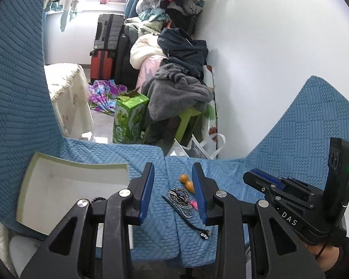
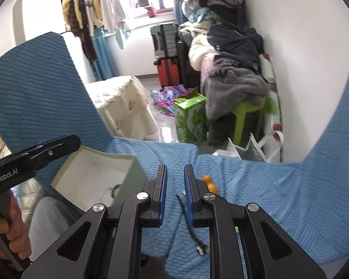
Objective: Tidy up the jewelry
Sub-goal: 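Move the right gripper back toward the green hair clip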
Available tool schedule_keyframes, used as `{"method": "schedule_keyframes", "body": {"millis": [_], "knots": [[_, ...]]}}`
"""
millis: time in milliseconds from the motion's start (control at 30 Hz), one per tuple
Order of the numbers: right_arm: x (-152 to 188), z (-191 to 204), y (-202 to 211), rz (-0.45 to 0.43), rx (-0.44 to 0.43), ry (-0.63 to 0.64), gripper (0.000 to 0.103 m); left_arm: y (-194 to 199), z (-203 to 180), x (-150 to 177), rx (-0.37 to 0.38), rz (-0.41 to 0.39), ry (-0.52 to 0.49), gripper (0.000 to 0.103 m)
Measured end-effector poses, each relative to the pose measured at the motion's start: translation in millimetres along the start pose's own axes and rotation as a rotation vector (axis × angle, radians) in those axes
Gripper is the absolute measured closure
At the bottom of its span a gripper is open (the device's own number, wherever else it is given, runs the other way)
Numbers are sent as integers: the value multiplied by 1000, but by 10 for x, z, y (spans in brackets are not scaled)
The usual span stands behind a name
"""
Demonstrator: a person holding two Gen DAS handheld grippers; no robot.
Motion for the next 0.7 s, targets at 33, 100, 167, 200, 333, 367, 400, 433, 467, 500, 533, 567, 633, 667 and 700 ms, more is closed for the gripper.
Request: {"method": "schedule_keyframes", "body": {"millis": [33, 100, 167, 200, 333, 367, 400, 433, 467, 500, 533, 567, 633, 667, 700], "knots": [[47, -68, -1, 0, 8, -5, 90, -26, -20, 27, 2, 4, -1, 69], [120, -154, 3, 0, 23, -14, 90, -97, -63, 84, 6, 11, 2, 69], [207, -252, -19, 6, 34, -28, 90, -190, -103, 149, 17, 24, 9, 69], [264, -315, -40, 10, 40, -36, 90, -255, -127, 194, 24, 33, 15, 69], [472, -548, -149, 28, 61, -70, 82, -470, -227, 382, 35, 69, 21, 69], [537, -607, -191, 36, 66, -81, 80, -533, -253, 435, 38, 88, 20, 69], [603, -670, -238, 49, 72, -93, 80, -590, -274, 482, 40, 105, 21, 69], [697, -757, -298, 67, 78, -112, 80, -670, -297, 548, 40, 127, 22, 69], [754, -806, -337, 77, 80, -123, 80, -727, -312, 597, 41, 143, 26, 69], [836, -879, -389, 94, 86, -138, 80, -817, -321, 672, 49, 166, 40, 69], [916, -951, -439, 112, 93, -151, 80, -885, -324, 730, 52, 182, 55, 69], [981, -1003, -481, 126, 99, -163, 80, -932, -318, 763, 52, 193, 64, 69], [1120, -1122, -561, 155, 101, -193, 78, -1090, -295, 880, 48, 233, 93, 69], [1159, -1153, -594, 164, 101, -202, 77, -1171, -278, 939, 53, 256, 113, 69], [1218, -1203, -641, 179, 102, -214, 76, -1241, -256, 989, 50, 271, 129, 69]]}}
Point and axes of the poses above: each gripper's, at about its wrist camera, not at the fingertips, and y roughly against the way its jaws point, z to its left, x to its underside, the point moved 4 cm from there along -y, roughly the way its jaws point, and after that the axes turned 3 degrees about z, right-handed, at the moved point
